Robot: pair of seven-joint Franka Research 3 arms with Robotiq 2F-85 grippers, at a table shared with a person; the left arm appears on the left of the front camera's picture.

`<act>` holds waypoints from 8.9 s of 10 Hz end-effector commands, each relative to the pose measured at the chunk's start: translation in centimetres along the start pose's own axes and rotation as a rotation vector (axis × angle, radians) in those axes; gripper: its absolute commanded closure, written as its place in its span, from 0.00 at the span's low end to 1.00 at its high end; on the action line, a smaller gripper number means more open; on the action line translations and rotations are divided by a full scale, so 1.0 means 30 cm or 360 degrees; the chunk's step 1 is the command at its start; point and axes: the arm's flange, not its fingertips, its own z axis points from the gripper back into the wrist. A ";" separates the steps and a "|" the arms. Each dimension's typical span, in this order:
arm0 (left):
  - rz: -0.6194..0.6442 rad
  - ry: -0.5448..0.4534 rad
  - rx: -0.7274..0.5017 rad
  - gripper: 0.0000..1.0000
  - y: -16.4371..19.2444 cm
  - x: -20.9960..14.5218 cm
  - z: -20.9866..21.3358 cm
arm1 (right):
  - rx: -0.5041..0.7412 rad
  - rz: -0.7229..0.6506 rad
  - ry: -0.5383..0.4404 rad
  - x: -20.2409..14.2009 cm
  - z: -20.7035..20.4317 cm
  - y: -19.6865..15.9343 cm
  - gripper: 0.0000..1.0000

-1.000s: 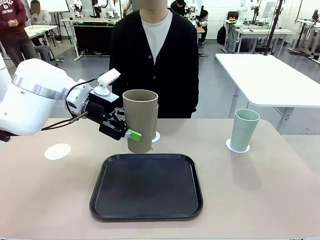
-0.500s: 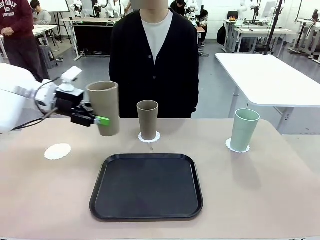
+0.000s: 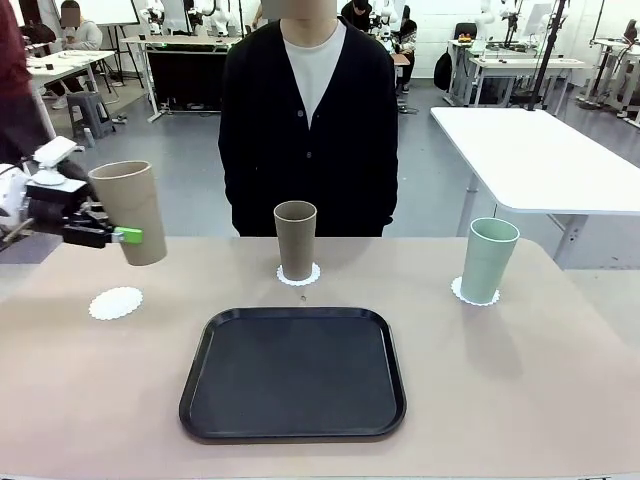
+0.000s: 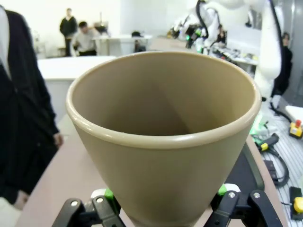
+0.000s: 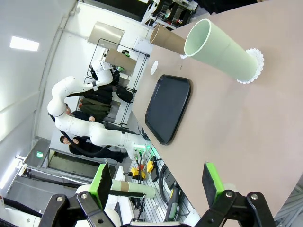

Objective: Place coasters on the table and set cups on them.
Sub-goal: Take one Reusable plastic cup from the Flat Tray and place it on a coaster set by the human.

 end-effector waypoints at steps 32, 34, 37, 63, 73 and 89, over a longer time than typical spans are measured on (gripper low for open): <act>-0.0066 0.0025 0.0027 0.17 0.143 -0.428 0.249 | -0.0011 -0.0013 0.0000 0.000 -0.006 0.002 0.00; -0.0071 0.0033 0.0018 0.17 0.138 -0.453 0.250 | -0.0011 -0.0013 0.0000 0.000 -0.006 0.002 0.00; -0.0074 0.0049 0.0004 0.17 0.144 -0.481 0.241 | -0.0011 -0.0013 0.0000 0.000 -0.006 0.002 0.00; 0.0219 0.1157 0.0361 0.00 -0.215 0.118 0.560 | -0.0011 -0.0013 0.0000 0.000 -0.006 0.002 0.00; 0.0784 0.1676 0.0899 0.00 -0.301 0.469 0.202 | -0.0011 -0.0013 0.0000 0.000 -0.006 0.002 0.00; 0.1755 0.0216 0.0227 0.00 -0.501 0.294 0.491 | -0.0011 -0.0013 0.0000 0.000 -0.006 0.002 0.00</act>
